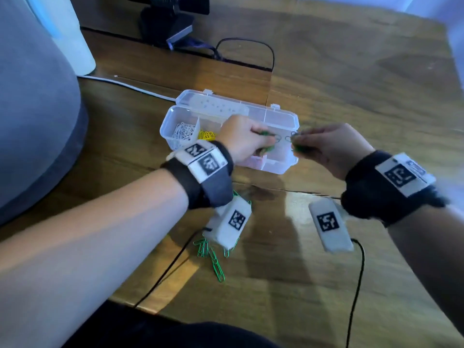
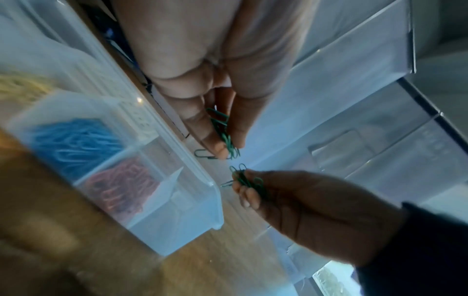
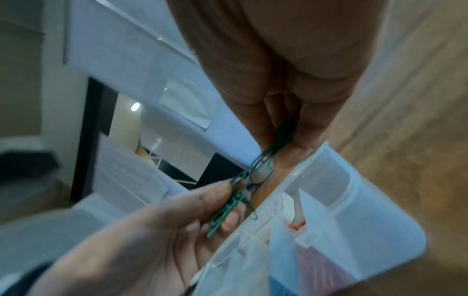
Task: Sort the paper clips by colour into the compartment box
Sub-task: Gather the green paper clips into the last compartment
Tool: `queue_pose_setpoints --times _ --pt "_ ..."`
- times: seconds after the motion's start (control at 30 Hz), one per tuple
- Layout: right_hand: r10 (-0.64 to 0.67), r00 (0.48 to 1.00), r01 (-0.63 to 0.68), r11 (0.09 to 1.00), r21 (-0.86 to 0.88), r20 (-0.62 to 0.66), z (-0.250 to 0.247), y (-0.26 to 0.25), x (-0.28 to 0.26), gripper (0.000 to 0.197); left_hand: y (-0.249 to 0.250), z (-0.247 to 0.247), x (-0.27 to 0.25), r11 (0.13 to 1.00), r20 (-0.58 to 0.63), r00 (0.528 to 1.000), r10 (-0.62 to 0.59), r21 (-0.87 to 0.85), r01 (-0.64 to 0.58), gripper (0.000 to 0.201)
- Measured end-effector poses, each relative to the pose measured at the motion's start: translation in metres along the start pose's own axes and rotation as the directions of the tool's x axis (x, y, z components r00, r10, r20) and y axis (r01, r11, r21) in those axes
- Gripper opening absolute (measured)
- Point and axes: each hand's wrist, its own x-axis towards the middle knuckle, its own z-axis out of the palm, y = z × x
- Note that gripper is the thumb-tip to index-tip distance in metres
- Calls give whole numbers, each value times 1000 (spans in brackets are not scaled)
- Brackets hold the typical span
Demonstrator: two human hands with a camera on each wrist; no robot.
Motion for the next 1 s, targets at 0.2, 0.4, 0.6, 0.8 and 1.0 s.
queue_pose_setpoints --times 0.2,0.4,0.6,0.8,1.0 --pt "28 999 -34 940 -340 -23 11 3 36 31 6 33 41 904 101 994 -51 428 3 24" --pt "-113 992 69 849 -524 -53 3 -3 25 25 10 20 31 900 151 988 -4 432 -62 40" --pt "-149 960 262 774 -576 236 8 23 -21 15 -23 -28 -25 913 230 972 -40 404 -58 28" --pt "-39 893 427 385 -818 448 42 95 -36 57 -90 -53 -54 531 178 948 -264 847 -11 77" --pt "-33 834 541 243 -805 551 58 115 -49 79 -99 -44 -77 506 306 919 -248 850 -146 100"
